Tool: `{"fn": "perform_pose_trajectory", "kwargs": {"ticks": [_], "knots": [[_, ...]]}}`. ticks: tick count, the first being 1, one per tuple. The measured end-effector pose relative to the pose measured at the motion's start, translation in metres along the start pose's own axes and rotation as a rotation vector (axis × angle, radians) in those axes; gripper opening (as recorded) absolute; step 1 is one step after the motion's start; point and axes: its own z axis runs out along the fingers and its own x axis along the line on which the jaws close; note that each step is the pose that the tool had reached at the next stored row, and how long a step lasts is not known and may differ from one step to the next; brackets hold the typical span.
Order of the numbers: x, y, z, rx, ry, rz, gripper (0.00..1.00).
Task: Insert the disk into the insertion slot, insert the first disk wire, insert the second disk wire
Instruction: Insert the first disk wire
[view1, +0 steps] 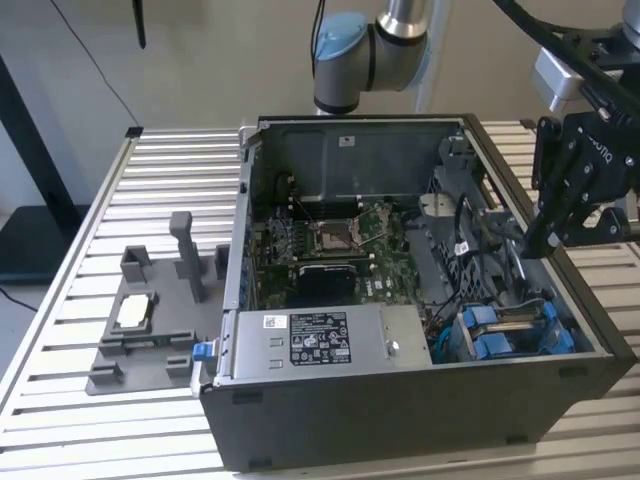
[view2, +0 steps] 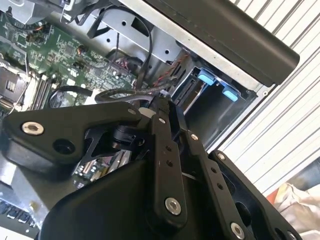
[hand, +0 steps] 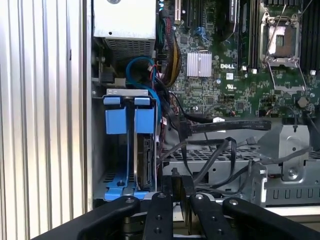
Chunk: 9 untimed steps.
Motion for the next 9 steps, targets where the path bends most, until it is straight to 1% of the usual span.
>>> {"fn": "perform_pose_trajectory", "kwargs": {"ticks": [2, 6, 9], "knots": [[0.0003, 0.0012, 0.0022, 0.0071, 0.0, -0.001, 0.19], [0.0011, 0.0025, 0.0073, 0.0138, 0.0007, -0.001, 0.19], [0.0018, 0.0026, 0.0105, 0.0274, 0.0014, -0.003, 0.19]]}}
